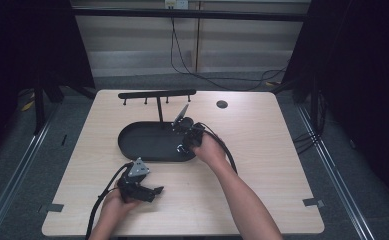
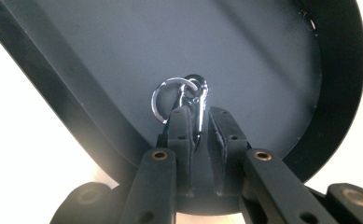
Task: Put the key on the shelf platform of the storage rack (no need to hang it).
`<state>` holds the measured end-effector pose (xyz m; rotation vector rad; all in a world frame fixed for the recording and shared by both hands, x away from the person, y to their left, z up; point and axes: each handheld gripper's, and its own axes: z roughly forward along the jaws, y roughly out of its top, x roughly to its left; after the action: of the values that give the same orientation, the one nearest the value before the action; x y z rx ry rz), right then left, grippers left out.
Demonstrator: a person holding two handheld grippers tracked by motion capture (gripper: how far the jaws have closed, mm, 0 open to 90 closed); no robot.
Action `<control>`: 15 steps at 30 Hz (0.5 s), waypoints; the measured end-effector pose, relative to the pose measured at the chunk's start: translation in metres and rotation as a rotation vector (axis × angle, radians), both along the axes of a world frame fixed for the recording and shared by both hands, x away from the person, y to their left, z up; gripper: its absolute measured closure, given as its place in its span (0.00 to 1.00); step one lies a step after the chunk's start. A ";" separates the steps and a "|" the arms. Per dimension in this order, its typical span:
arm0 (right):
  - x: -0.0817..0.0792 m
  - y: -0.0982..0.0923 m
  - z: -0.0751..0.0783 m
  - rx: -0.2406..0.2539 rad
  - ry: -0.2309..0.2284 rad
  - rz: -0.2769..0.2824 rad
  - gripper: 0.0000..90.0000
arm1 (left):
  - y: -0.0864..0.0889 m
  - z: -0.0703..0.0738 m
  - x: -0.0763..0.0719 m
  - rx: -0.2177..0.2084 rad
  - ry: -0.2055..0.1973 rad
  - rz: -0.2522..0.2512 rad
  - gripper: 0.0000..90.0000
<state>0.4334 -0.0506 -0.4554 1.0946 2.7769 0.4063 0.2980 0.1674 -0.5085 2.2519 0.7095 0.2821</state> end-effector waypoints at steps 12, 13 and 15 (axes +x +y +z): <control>-0.001 -0.001 -0.002 -0.006 0.003 -0.011 0.84 | 0.000 0.000 0.000 0.000 0.000 0.000 0.14; -0.001 -0.002 -0.002 -0.002 0.000 -0.011 0.82 | 0.000 0.000 0.000 0.000 -0.001 -0.001 0.14; -0.002 -0.003 0.000 -0.008 -0.004 -0.009 0.81 | 0.000 0.000 0.000 0.001 0.000 -0.001 0.14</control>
<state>0.4316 -0.0532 -0.4557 1.1028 2.7664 0.3952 0.2980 0.1674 -0.5084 2.2528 0.7088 0.2820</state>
